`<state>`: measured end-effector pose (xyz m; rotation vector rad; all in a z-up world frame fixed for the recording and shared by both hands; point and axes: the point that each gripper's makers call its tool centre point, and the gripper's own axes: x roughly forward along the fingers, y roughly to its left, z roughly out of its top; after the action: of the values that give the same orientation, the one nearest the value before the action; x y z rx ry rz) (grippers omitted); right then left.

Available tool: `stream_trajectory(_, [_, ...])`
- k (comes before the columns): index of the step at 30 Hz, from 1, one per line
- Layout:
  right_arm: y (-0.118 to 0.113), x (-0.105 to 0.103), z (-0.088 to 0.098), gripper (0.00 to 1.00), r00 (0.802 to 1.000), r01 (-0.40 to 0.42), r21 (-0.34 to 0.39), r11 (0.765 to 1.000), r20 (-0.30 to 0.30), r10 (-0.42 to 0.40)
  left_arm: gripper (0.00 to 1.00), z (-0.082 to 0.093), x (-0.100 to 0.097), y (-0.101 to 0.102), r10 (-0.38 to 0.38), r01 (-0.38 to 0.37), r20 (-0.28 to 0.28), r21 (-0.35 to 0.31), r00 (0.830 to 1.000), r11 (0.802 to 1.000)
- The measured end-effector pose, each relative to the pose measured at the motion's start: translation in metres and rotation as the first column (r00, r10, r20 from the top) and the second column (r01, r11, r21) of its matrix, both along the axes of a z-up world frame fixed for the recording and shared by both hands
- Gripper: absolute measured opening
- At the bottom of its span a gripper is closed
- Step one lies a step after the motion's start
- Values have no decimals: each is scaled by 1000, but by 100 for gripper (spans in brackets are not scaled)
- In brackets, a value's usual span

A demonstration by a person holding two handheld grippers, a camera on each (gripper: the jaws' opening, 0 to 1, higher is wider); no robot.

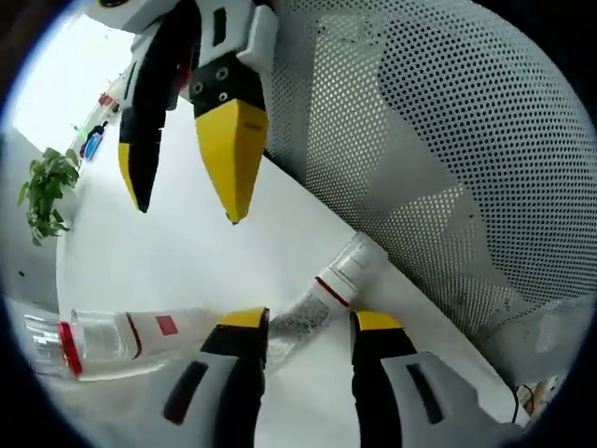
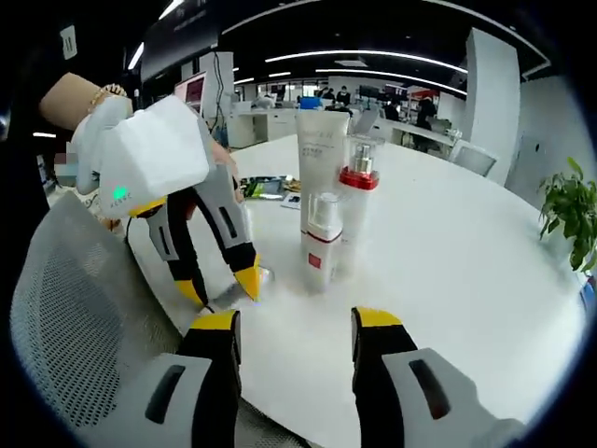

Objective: Arrange the skincare products in the storage area until every visible bottle or jar stands upright without overlapping.

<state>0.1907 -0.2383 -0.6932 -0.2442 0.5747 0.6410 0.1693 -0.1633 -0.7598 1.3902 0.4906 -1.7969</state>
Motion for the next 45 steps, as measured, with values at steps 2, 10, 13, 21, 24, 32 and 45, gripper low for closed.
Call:
stream_trajectory(2, [-1,-1,-4,46,1000,9,-3,1000,-10,-9,28,-2,1,0,14,-14,-2,-1,1000,1000])
stream_trajectory(10, [-3,-5,-18,48,999,37,38,999,-38,-36,28,-3,-2,7,161,-162,-76,-4,984,987])
stream_trajectory(13, [-1,-5,-20,50,999,33,44,998,-38,-32,27,-3,-2,6,257,-261,-125,-12,958,965])
stream_trajectory(21, [0,-6,-19,51,998,42,75,996,-53,-38,26,-2,-3,5,361,-377,-188,-57,913,924])
stream_trajectory(24, [1,-7,-18,51,998,42,75,996,-52,-38,26,-1,-2,6,409,-432,-219,-66,886,900])
stream_trajectory(32, [3,-9,-16,50,997,54,120,991,-64,-46,26,7,-1,19,551,-614,-360,-80,752,785])
stream_trajectory(45, [14,-17,-18,48,996,-22,115,993,-84,32,26,46,16,34,669,-854,-552,-177,497,489])
